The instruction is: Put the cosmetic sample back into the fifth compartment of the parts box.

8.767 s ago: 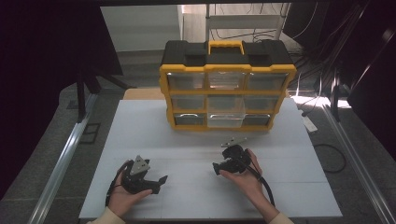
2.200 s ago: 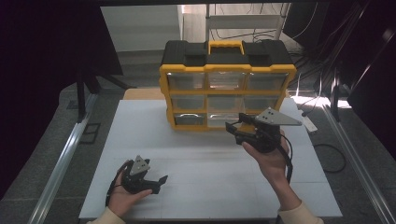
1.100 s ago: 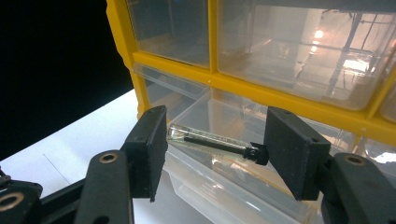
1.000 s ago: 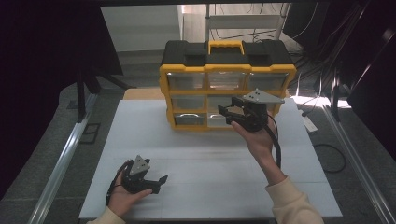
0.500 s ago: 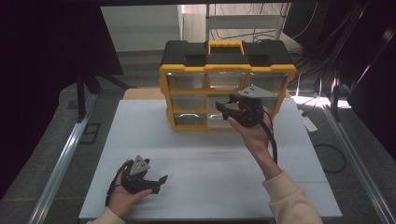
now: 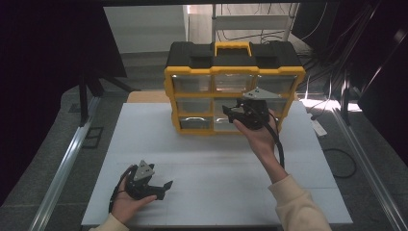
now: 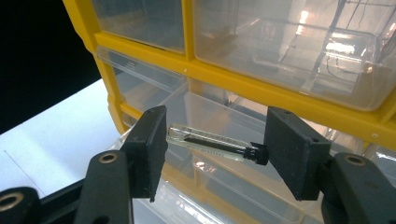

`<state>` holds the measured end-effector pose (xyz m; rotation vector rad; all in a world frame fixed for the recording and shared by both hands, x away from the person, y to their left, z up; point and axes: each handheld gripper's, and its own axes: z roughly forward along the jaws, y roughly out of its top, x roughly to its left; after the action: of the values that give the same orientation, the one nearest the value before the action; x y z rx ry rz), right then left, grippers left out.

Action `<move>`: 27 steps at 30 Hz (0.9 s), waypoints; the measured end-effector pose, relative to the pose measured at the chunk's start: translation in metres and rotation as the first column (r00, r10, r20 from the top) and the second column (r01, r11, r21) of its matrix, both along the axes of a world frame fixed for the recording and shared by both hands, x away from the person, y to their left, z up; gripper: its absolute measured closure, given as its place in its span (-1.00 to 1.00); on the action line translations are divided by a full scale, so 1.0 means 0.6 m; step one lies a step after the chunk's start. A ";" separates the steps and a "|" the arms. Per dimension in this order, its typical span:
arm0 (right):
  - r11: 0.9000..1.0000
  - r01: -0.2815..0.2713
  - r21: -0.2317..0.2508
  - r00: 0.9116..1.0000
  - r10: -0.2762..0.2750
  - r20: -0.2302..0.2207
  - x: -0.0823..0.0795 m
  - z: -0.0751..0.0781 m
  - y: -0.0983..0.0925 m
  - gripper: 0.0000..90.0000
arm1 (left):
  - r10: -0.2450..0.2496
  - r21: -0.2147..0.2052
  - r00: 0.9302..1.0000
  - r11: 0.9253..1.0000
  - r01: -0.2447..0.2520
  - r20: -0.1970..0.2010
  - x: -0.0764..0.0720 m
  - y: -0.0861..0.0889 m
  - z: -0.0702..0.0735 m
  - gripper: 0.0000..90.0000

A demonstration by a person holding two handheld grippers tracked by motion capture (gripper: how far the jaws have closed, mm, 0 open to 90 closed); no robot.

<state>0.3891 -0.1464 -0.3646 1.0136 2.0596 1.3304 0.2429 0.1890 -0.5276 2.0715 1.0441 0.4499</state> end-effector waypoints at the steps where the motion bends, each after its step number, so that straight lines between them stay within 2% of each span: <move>1: 1.000 0.002 -0.005 1.000 -0.002 -0.001 0.001 -0.001 0.001 -0.10 | 0.000 0.000 1.000 1.000 0.000 0.000 0.000 0.000 0.000 -0.82; 8: 1.000 0.013 -0.013 1.000 -0.013 0.002 0.005 -0.003 0.002 -0.11 | 0.000 0.000 1.000 1.000 0.000 -0.001 0.000 0.000 0.000 -0.82; 10: 1.000 0.016 -0.014 1.000 -0.016 0.002 0.005 -0.003 0.001 -0.16 | 0.000 0.001 1.000 1.000 0.000 -0.001 0.000 0.000 0.000 -0.82; 11: 1.000 0.025 -0.010 1.000 -0.025 0.006 0.004 -0.002 0.001 -0.41 | -0.001 0.000 1.000 1.000 0.001 -0.001 0.000 0.000 0.000 -0.83; 14: 1.000 0.009 0.010 1.000 -0.009 0.006 0.002 0.000 0.000 -0.52 | -0.001 0.001 1.000 1.000 0.001 -0.002 0.000 0.000 0.000 -0.82; 23: 0.999 -0.041 0.027 0.999 0.041 -0.005 -0.010 0.004 -0.004 -0.57 | 0.001 -0.002 1.000 1.000 -0.001 0.001 0.000 0.001 0.001 -0.82; 27: 0.997 -0.066 0.026 0.998 0.065 0.013 -0.026 0.004 -0.012 -0.57 | 0.003 -0.006 1.000 1.000 -0.003 0.000 0.002 0.001 0.000 -0.82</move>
<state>0.3734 -0.1538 -0.3621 0.9540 2.0873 1.3972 0.2439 0.1894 -0.5274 2.0649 1.0482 0.4477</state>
